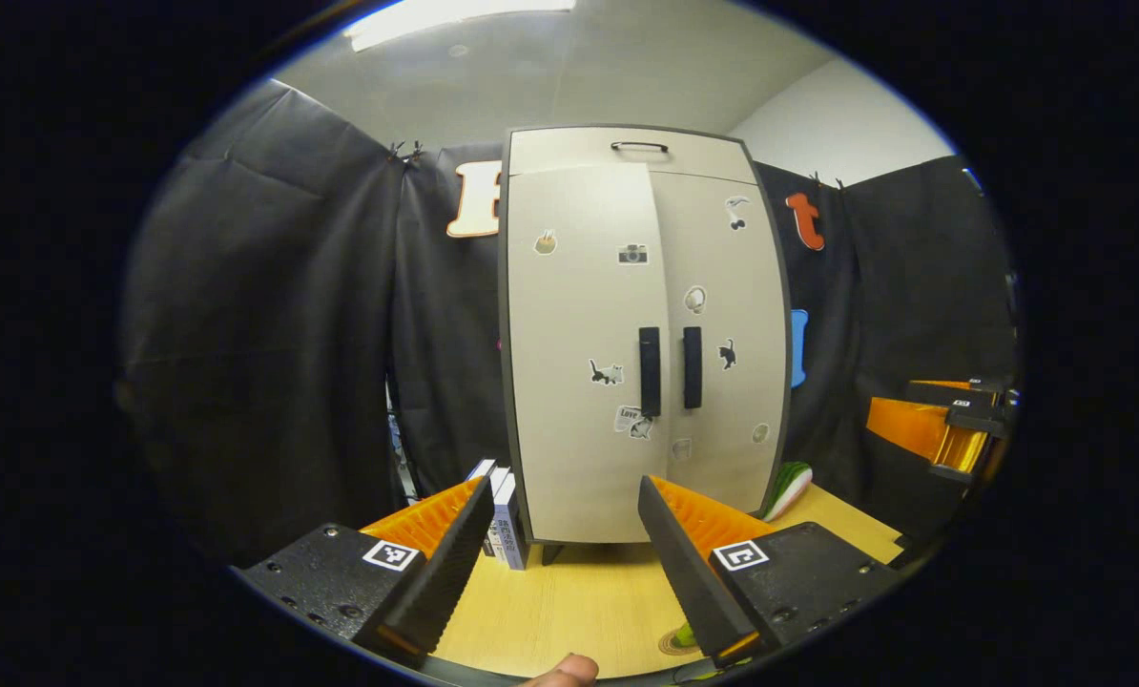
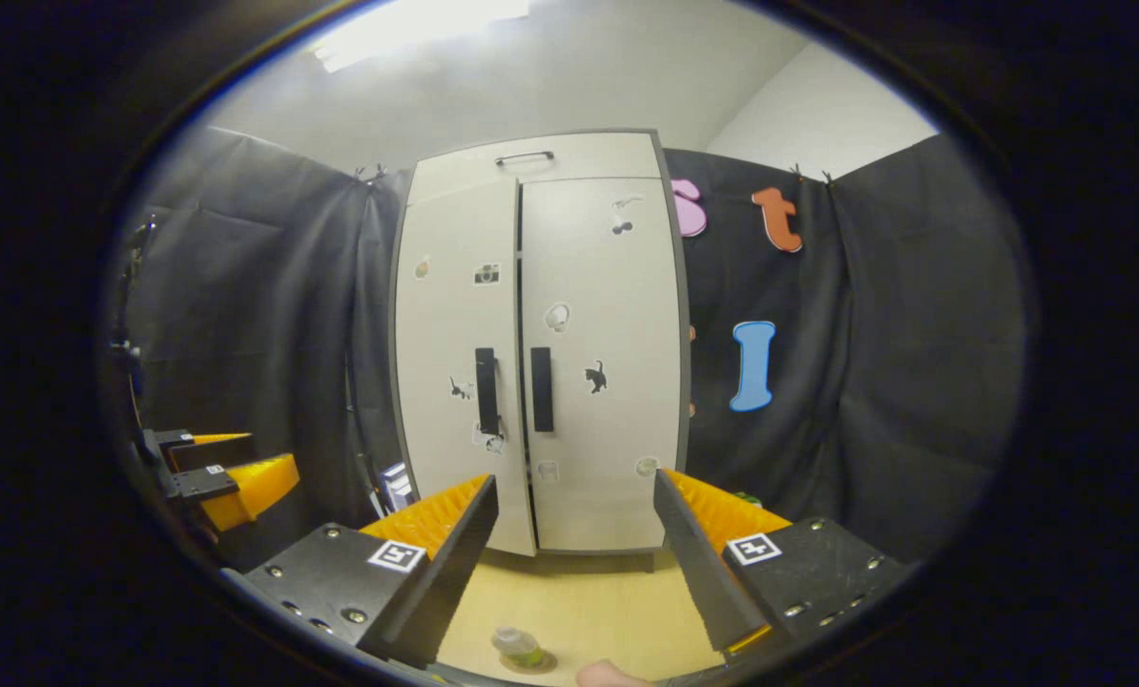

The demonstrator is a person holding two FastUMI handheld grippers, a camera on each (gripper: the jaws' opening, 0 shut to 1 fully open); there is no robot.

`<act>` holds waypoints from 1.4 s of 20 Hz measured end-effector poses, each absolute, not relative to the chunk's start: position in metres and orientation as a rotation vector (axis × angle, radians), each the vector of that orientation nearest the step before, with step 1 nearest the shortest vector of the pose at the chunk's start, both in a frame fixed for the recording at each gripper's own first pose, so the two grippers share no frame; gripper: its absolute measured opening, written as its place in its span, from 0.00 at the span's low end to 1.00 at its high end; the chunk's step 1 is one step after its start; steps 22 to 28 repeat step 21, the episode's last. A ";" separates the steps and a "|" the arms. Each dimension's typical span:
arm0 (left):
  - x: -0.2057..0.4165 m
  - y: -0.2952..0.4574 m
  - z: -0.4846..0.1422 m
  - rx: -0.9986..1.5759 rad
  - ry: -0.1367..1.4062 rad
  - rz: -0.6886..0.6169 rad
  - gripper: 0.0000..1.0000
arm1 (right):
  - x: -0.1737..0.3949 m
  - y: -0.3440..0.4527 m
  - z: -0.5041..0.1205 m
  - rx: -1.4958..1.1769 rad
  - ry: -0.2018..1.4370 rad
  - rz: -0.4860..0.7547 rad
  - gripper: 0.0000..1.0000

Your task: Grasp the bottle in the cabinet with the left hand and place it on the coaster, then close the right door with the right hand and the left door with the left hand.

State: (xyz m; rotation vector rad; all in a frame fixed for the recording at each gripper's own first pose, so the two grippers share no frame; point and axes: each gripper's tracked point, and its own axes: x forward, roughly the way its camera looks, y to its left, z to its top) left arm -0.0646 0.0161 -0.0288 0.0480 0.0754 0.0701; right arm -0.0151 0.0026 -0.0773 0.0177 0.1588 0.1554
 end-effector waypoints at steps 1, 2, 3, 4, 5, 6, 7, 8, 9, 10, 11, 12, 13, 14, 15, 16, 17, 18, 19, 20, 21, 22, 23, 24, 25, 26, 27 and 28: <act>-0.069 0.011 -0.025 0.044 0.065 0.068 0.95 | -0.019 -0.004 -0.077 0.013 0.156 0.151 0.99; -0.071 0.007 -0.021 0.043 0.055 0.070 0.95 | -0.022 -0.011 -0.075 0.005 0.150 0.146 0.99; -0.075 0.004 -0.018 0.046 0.044 0.076 0.96 | -0.026 -0.016 -0.074 -0.001 0.140 0.146 0.99; -0.075 0.001 -0.015 0.054 0.037 0.077 0.95 | -0.028 -0.018 -0.072 -0.005 0.131 0.151 0.99; -0.078 -0.004 -0.015 0.060 0.033 0.078 0.96 | -0.031 -0.021 -0.072 -0.003 0.123 0.152 0.99; -0.080 -0.009 -0.015 0.062 0.032 0.079 0.96 | -0.034 -0.023 -0.071 0.000 0.117 0.156 0.99; -0.081 -0.015 -0.016 0.059 0.032 0.078 0.95 | -0.038 -0.024 -0.070 0.003 0.114 0.164 0.99; -0.081 -0.018 -0.015 0.054 0.033 0.080 0.95 | -0.040 -0.025 -0.070 0.007 0.115 0.176 0.99; -0.080 -0.020 -0.016 0.047 0.034 0.084 0.95 | -0.043 -0.024 -0.070 0.009 0.115 0.191 0.99; -0.079 -0.022 -0.016 0.041 0.038 0.083 0.95 | -0.045 -0.026 -0.069 0.002 0.114 0.198 0.99; -0.078 -0.026 -0.015 0.038 0.041 0.081 0.95 | -0.046 -0.030 -0.066 -0.006 0.106 0.194 0.99; -0.077 -0.029 -0.014 0.040 0.040 0.076 0.95 | -0.046 -0.035 -0.063 -0.010 0.096 0.185 0.99; -0.075 -0.032 -0.011 0.044 0.034 0.072 0.96 | -0.046 -0.037 -0.062 -0.003 0.094 0.184 0.99; -0.074 -0.035 -0.009 0.050 0.027 0.066 0.96 | -0.047 -0.036 -0.060 0.014 0.092 0.192 0.99; -0.072 -0.037 -0.008 0.054 0.020 0.061 0.96 | -0.048 -0.035 -0.059 0.036 0.089 0.198 0.99; -0.070 -0.039 -0.007 0.056 0.014 0.057 0.96 | -0.047 -0.036 -0.057 0.049 0.089 0.201 0.99; -0.068 -0.041 -0.007 0.053 0.011 0.053 0.96 | -0.046 -0.039 -0.056 0.052 0.087 0.200 0.99; -0.065 -0.043 -0.007 0.048 0.011 0.049 0.95 | -0.045 -0.042 -0.056 0.047 0.087 0.194 0.99; -0.063 -0.044 -0.008 0.042 0.013 0.044 0.95 | -0.042 -0.044 -0.057 0.039 0.089 0.184 0.99; -0.059 -0.046 -0.008 0.034 0.017 0.035 0.95 | -0.040 -0.045 -0.057 0.033 0.091 0.174 0.99; -0.055 -0.048 -0.008 0.027 0.017 0.023 0.95 | -0.038 -0.043 -0.058 0.026 0.091 0.173 0.99; -0.055 -0.048 -0.008 0.027 0.017 0.023 0.95 | -0.038 -0.043 -0.058 0.026 0.091 0.173 0.99; -0.055 -0.048 -0.008 0.027 0.017 0.023 0.95 | -0.038 -0.043 -0.058 0.026 0.091 0.173 0.99; -0.055 -0.048 -0.008 0.027 0.017 0.023 0.95 | -0.038 -0.043 -0.058 0.026 0.091 0.173 0.99; -0.055 -0.048 -0.008 0.027 0.017 0.023 0.95 | -0.038 -0.043 -0.058 0.026 0.091 0.173 0.99; -0.055 -0.048 -0.008 0.027 0.017 0.023 0.95 | -0.038 -0.043 -0.058 0.026 0.091 0.173 0.99; -0.055 -0.048 -0.008 0.027 0.017 0.023 0.95 | -0.038 -0.043 -0.058 0.026 0.091 0.173 0.99; -0.055 -0.048 -0.008 0.027 0.017 0.023 0.95 | -0.038 -0.043 -0.058 0.026 0.091 0.173 0.99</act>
